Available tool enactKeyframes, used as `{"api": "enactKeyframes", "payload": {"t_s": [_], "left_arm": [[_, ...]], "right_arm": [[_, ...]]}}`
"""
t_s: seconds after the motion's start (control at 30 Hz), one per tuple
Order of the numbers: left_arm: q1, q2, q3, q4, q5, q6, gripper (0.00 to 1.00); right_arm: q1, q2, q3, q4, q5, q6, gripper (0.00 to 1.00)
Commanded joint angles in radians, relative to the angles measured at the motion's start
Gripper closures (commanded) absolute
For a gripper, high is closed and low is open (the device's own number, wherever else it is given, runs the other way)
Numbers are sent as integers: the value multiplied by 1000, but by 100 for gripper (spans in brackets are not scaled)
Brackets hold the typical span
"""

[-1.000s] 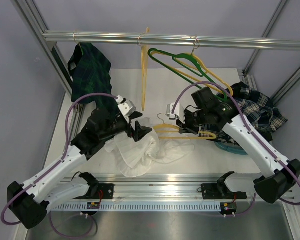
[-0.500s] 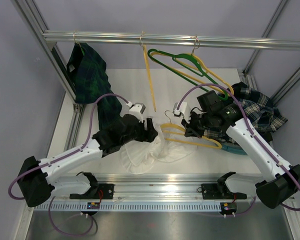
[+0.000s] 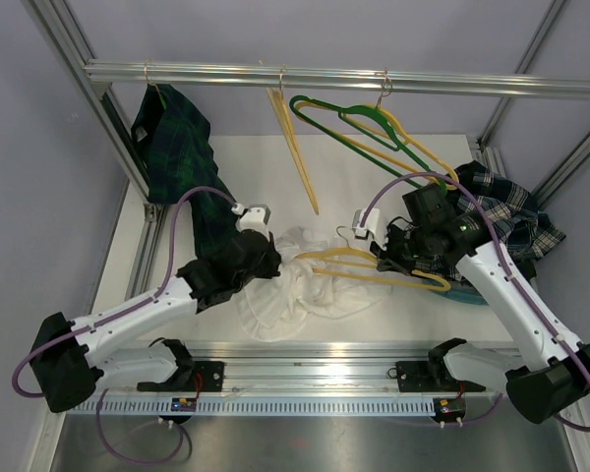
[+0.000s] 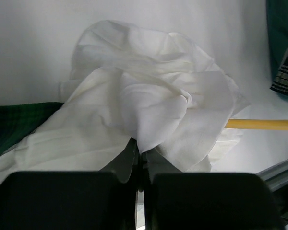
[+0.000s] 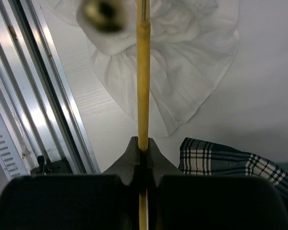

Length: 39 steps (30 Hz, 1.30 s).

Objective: Remove the skirt from the hanger
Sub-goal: Remove the skirt from the hanger, then pass the hanger from the right arm to the left

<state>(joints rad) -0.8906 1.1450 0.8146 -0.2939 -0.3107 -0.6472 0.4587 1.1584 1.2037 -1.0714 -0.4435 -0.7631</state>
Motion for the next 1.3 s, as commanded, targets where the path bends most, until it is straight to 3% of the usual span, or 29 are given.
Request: {"api": "enactKeyframes", "payload": {"t_s": [0.0,0.17,0.57,0.6,0.7,0.73,0.83,1.03,1.27], "left_arm": [[42,-82,-87,-43,-102,-5,100],[82,-145,-176,-45,-91,-23,100],[105,-188,-198,-18,-73,49,98],[105,-200,-196,-8,-68,67,83],[107,-263,-192,51,-10,128,69],[105,-280,-190,86,36,147,54],[108,-358,-181,131,146,234,24],[105,-513,-166,102,362,451,14],[105,-614,-117,7,478,681,11]], "right_arm": [[-43,-69,7,-157,-24,-235,100],[-55,-153,-4,-258,-90,-338,100],[-127,-223,137,-295,-152,-303,100],[-129,-226,145,-294,-153,-300,100],[-137,-224,148,-245,-120,-256,100],[-138,-223,148,-237,-110,-249,100],[-140,-212,145,-196,-75,-226,100],[-140,-195,143,-180,-80,-226,100],[-141,-166,233,-261,-218,-310,100]]}}
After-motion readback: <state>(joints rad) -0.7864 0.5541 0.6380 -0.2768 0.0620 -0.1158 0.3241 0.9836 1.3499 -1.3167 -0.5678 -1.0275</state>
